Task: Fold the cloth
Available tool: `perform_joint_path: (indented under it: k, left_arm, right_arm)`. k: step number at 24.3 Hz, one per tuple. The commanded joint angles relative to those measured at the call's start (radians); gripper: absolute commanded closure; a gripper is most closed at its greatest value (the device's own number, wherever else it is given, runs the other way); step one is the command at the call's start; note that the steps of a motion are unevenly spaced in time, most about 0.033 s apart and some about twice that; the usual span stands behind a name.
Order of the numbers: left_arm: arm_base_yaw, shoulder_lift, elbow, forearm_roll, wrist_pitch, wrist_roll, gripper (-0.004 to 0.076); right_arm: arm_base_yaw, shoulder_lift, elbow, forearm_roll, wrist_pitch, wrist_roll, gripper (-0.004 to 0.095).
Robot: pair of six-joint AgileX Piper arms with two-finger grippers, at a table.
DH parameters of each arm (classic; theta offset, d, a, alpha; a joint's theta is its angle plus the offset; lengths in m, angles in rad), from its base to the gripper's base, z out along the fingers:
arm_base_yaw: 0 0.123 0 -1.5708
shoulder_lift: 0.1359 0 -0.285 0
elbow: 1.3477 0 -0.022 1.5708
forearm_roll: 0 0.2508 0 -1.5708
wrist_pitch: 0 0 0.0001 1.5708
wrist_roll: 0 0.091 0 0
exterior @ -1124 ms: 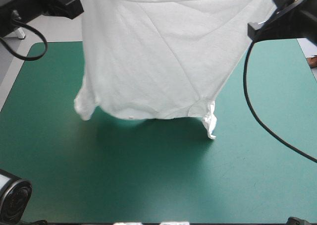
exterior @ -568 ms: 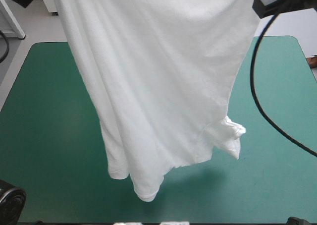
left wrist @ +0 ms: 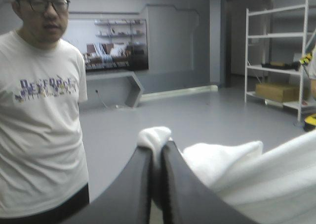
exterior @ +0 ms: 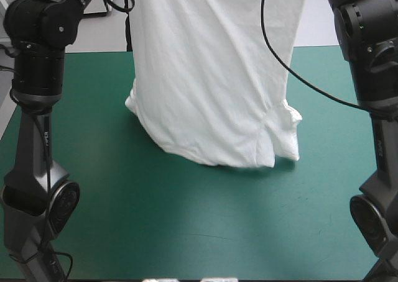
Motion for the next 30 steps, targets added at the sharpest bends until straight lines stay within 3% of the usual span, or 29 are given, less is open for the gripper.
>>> perform_joint_path:
  k: [1, 7, 11, 14, 15, 17, 19, 26, 28, 30]
  left_arm:
    - [0.001, -0.017, -0.021, 0.019, -0.251, -0.006, 0.0734]
    - [0.001, 0.028, -0.021, 0.023, -0.32, -0.004, 0.0734]
    - [0.001, 0.053, -0.021, 0.053, -0.274, -0.002, 0.0734]
    - [0.001, 0.097, -0.021, 0.079, -0.17, -0.006, 0.0734]
    - [0.003, 0.132, -0.021, 0.091, -0.093, -0.013, 0.0734]
    - [0.011, 0.2, -0.021, 0.096, 0.029, -0.055, 0.0734]
    - [0.013, 0.262, -0.021, 0.118, 0.112, -0.102, 0.0734]
    - [0.034, 0.437, -0.021, 0.063, 0.233, -0.177, 0.0734]
    - [0.034, 0.464, -0.021, 0.032, 0.298, -0.177, 0.0734]
    - [0.031, 0.466, -0.021, 0.0, 0.436, -0.166, 0.0734]
  right_arm:
    - [-0.073, -0.004, -0.02, 0.023, -0.266, -0.013, 0.0925]
    - [-0.116, 0.018, -0.038, 0.058, -0.292, -0.013, 0.0925]
    - [-0.156, 0.037, -0.038, 0.162, -0.194, -0.021, 0.0925]
    - [-0.167, 0.079, -0.038, 0.229, -0.051, -0.024, 0.0925]
    - [-0.174, 0.118, -0.038, 0.276, 0.056, -0.032, 0.0925]
    - [-0.176, 0.189, -0.038, 0.329, 0.159, -0.034, 0.0925]
    - [-0.176, 0.263, -0.038, 0.379, 0.196, -0.034, 0.0925]
    - [-0.176, 0.445, -0.038, 0.466, 0.327, -0.05, 0.0925]
    - [-0.176, 0.489, -0.038, 0.495, 0.388, -0.065, 0.0925]
    - [-0.176, 0.511, -0.035, 0.511, 0.507, -0.065, 0.0925]
